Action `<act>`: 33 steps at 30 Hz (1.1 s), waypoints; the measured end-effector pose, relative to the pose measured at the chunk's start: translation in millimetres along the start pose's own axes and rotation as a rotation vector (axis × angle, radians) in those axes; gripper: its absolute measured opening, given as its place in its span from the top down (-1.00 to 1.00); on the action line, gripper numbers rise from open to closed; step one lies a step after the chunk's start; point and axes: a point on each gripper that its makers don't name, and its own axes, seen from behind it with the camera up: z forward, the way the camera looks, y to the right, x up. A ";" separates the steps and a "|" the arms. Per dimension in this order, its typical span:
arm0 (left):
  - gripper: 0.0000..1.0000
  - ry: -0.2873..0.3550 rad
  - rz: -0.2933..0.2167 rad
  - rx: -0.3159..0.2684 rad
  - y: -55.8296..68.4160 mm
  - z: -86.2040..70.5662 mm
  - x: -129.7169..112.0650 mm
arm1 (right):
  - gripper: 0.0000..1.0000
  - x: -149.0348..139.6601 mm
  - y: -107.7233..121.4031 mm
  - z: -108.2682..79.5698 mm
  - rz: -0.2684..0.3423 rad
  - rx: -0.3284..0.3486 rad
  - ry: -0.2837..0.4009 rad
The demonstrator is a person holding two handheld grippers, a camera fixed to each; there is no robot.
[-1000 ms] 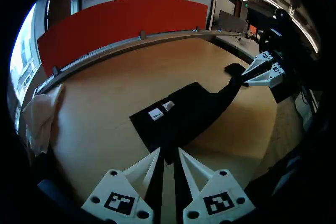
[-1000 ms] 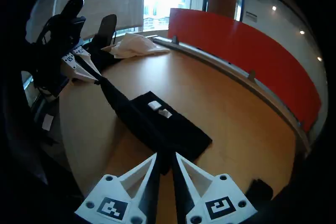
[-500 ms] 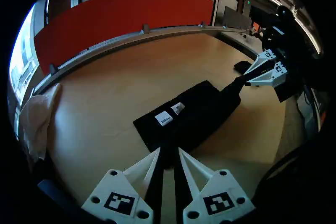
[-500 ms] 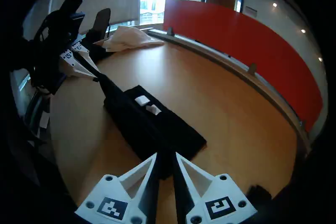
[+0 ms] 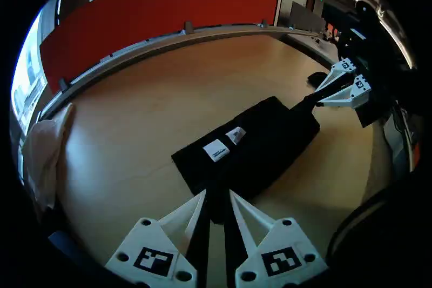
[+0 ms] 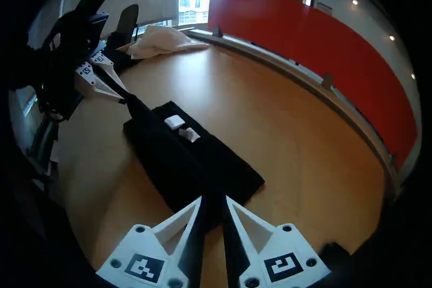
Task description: Fold towel
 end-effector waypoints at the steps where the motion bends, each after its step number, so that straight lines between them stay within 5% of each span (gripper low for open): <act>1: 0.72 0.000 0.000 0.001 -1.2 2.3 0.5 | 0.66 -0.6 1.4 2.0 0.000 0.000 -0.003; 22: 0.72 -0.041 -0.007 0.019 -21.0 48.7 -0.5 | 0.63 -15.3 25.0 41.6 0.042 -0.012 -0.058; 33: 0.70 -0.055 0.009 0.045 -31.0 69.6 -0.6 | 0.32 -23.0 42.8 56.3 0.072 -0.061 -0.078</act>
